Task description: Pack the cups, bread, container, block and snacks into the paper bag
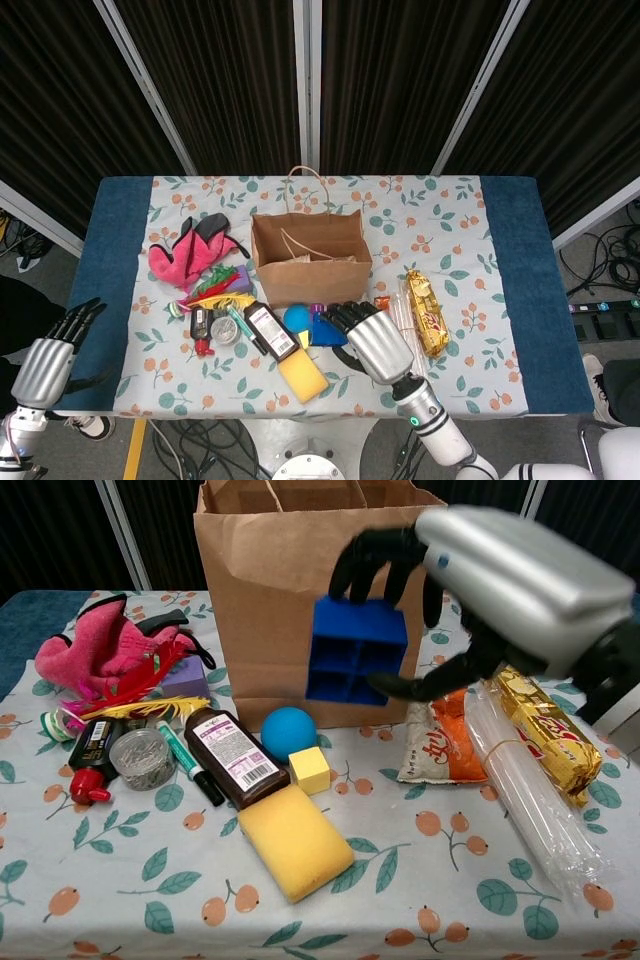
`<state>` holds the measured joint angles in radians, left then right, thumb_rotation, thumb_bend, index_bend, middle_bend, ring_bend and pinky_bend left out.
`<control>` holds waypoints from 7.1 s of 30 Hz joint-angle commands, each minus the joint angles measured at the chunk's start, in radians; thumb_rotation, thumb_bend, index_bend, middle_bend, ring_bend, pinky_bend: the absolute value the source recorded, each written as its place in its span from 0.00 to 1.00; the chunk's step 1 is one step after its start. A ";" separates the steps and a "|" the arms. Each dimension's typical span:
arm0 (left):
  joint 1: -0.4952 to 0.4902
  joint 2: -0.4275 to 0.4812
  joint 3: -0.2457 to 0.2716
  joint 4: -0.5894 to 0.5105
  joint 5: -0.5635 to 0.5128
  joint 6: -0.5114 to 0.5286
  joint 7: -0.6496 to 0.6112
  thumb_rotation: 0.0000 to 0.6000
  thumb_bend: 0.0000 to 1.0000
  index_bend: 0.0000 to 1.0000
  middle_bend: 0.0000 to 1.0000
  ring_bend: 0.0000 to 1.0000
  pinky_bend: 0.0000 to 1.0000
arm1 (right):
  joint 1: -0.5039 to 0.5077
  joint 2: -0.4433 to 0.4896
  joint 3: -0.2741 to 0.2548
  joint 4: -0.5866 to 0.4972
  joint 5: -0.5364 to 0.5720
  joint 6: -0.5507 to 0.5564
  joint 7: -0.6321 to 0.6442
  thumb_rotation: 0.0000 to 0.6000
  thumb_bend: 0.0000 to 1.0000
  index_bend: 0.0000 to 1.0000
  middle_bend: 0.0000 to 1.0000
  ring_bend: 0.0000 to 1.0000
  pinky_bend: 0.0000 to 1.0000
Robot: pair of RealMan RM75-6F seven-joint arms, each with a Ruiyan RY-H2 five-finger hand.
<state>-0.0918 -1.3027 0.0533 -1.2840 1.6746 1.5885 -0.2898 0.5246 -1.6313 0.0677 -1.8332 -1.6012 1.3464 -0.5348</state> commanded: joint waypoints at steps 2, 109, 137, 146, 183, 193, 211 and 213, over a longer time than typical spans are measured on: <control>-0.004 0.002 0.000 -0.010 0.005 -0.002 0.011 1.00 0.19 0.14 0.17 0.13 0.24 | -0.032 0.180 0.057 -0.299 -0.126 0.097 -0.020 1.00 0.26 0.65 0.56 0.48 0.51; -0.030 0.022 -0.001 -0.042 0.004 -0.032 0.022 1.00 0.19 0.14 0.17 0.13 0.24 | 0.074 -0.008 0.141 0.207 0.757 -0.238 0.124 1.00 0.00 0.21 0.32 0.15 0.12; -0.030 0.018 -0.003 -0.021 -0.003 -0.033 0.004 1.00 0.19 0.14 0.17 0.13 0.24 | 0.070 -0.055 0.124 0.238 0.683 -0.171 0.095 1.00 0.26 0.69 0.64 0.52 0.49; -0.031 0.021 0.000 -0.036 0.005 -0.026 0.013 1.00 0.19 0.14 0.17 0.13 0.24 | 0.015 0.085 0.131 0.031 0.510 -0.061 0.147 1.00 0.27 0.70 0.65 0.53 0.49; -0.040 0.032 -0.012 -0.046 -0.006 -0.030 0.017 1.00 0.19 0.14 0.17 0.13 0.24 | 0.332 0.067 0.446 0.010 0.647 -0.093 0.064 1.00 0.04 0.38 0.41 0.26 0.22; -0.039 0.028 -0.005 -0.044 0.002 -0.031 0.017 1.00 0.19 0.14 0.17 0.13 0.24 | 0.281 0.143 0.441 -0.054 0.584 -0.045 0.140 1.00 0.00 0.21 0.30 0.14 0.13; -0.047 0.017 0.002 -0.069 0.024 -0.034 0.059 1.00 0.19 0.14 0.17 0.13 0.24 | 0.005 0.608 0.017 0.043 0.098 -0.220 0.360 1.00 0.00 0.19 0.27 0.12 0.12; -0.045 0.018 0.003 -0.072 0.023 -0.034 0.064 1.00 0.19 0.14 0.17 0.13 0.24 | 0.025 0.600 0.003 0.097 0.080 -0.266 0.330 1.00 0.00 0.17 0.26 0.10 0.11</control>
<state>-0.1372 -1.2850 0.0560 -1.3554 1.6979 1.5541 -0.2266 0.5447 -1.0465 0.1127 -1.8031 -1.4790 1.1425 -0.2001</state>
